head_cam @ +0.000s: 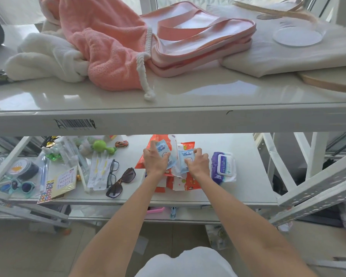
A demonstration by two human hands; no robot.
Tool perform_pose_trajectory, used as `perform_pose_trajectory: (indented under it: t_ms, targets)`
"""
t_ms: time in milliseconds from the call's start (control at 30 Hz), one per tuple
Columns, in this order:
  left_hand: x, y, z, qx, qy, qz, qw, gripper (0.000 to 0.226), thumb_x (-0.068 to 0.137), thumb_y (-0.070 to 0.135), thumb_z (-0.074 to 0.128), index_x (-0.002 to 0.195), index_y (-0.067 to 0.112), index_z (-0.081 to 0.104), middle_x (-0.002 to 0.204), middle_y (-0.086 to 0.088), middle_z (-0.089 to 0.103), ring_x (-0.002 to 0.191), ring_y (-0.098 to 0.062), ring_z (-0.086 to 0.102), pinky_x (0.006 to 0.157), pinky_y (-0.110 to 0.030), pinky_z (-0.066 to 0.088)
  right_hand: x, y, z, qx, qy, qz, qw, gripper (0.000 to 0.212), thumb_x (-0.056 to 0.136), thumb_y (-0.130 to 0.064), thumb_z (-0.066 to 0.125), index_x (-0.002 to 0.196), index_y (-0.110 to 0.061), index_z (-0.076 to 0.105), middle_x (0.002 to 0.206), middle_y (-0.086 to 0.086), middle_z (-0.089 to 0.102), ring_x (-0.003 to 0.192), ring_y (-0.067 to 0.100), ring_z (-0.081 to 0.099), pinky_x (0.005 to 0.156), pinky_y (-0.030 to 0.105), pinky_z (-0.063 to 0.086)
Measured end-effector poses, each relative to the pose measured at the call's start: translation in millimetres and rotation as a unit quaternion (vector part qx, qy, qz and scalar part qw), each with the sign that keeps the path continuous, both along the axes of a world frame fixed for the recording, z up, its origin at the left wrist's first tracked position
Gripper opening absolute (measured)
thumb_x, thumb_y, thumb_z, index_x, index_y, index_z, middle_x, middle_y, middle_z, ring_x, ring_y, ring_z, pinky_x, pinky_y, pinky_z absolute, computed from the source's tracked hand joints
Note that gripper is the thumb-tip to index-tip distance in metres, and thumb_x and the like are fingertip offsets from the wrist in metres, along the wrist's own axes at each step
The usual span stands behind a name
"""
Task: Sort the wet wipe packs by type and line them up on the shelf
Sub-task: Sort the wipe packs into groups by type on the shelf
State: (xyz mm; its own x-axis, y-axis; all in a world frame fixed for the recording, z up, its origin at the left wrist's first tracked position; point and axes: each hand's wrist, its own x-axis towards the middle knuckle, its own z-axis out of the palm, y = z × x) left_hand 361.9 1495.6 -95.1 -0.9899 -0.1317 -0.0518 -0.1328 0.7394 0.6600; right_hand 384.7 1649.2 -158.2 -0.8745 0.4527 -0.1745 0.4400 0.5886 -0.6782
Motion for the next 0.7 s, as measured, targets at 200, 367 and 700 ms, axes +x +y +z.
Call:
perform_pose_trajectory:
  t_ms: [200, 367, 700]
  targets:
    - [-2, -22, 14, 0.124, -0.022, 0.016, 0.992, 0.058, 0.083, 0.024, 0.084, 0.125, 0.013, 0.045, 0.105, -0.006, 0.063, 0.093, -0.021, 0.064, 0.058, -0.018, 0.047, 0, -6, 4, 0.038, 0.008, 0.011, 0.999, 0.048, 0.093, -0.035, 0.071, 0.127, -0.016, 0.044, 0.118, 0.014, 0.054, 0.11, 0.03, 0.058, 0.086, 0.04, 0.058]
    - [0, -30, 19, 0.18, -0.031, 0.033, 0.983, 0.07, 0.076, 0.028, 0.089, 0.129, 0.014, 0.046, 0.113, -0.01, 0.066, 0.099, -0.024, 0.068, 0.079, -0.033, 0.06, 5, 3, 6, 0.016, 0.023, -0.008, 1.0, 0.042, 0.097, -0.042, 0.061, 0.129, -0.018, 0.048, 0.12, 0.017, 0.054, 0.11, 0.034, 0.059, 0.093, 0.049, 0.055]
    - [24, 7, 17, 0.187, 0.003, -0.057, 0.981, 0.071, 0.079, 0.037, 0.086, 0.137, 0.013, 0.052, 0.113, -0.008, 0.068, 0.095, -0.021, 0.07, 0.074, -0.031, 0.063, 36, -7, 27, -0.107, 0.137, -0.013, 0.985, 0.034, 0.106, -0.037, 0.047, 0.088, -0.013, 0.063, 0.087, 0.004, 0.068, 0.079, 0.023, 0.065, 0.064, 0.03, 0.049]
